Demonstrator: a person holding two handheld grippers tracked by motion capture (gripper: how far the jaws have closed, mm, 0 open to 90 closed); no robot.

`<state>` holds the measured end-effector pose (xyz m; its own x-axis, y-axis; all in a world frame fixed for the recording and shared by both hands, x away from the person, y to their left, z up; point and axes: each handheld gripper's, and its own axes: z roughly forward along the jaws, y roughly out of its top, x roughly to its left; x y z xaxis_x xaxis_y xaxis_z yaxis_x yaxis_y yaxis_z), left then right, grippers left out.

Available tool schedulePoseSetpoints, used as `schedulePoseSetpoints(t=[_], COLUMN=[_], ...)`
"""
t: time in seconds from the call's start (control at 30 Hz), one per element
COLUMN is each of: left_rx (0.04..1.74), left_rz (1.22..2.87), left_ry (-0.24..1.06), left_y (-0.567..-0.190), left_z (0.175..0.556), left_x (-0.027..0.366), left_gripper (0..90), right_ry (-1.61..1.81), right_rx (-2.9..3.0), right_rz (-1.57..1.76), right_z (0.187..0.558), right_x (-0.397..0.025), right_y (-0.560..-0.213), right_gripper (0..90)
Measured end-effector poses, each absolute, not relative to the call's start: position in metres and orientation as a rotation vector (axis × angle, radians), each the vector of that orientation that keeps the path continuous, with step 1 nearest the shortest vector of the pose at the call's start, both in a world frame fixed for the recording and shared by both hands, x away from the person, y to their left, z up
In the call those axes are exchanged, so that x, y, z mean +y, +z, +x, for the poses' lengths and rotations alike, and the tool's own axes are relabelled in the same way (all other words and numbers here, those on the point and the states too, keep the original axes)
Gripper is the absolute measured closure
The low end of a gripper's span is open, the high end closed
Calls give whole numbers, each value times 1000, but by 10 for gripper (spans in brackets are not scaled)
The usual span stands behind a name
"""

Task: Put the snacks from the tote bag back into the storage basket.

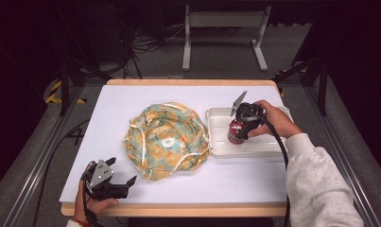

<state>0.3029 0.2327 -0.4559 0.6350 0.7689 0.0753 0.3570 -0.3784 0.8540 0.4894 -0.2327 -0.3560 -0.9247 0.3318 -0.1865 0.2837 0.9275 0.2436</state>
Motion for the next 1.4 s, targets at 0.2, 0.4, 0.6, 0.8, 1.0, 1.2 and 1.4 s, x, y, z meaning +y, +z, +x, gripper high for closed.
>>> schedulePoseSetpoints(t=[0.2,0.4,0.6,0.8,1.0,1.2,1.4], left_rx=[877,876,874,873,874,872,872], left_rz=[1984,1984,1988,1990,1990,1989,1989], left_ry=[599,601,604,606,609,607,607], left_y=[-456,-456,-456,-456,-456,-456,-456], left_z=[303,303,304,304,304,303,303], left_x=[233,232,232,232,232,232,232], left_gripper=[38,38,38,38,37,37,37], right_ry=[315,329,330,371,401,444,524], right_rx=[2848,2811,2799,2779,2753,2716,2689], right_rz=[459,486,481,498,508,525,574], right_z=[488,484,481,480,477,473,466], right_x=[-233,-235,-235,-237,-239,-240,-247], right_y=[-357,-356,-356,-353,-348,-342,-335], right_gripper=[230,230,231,229,224,218,192])
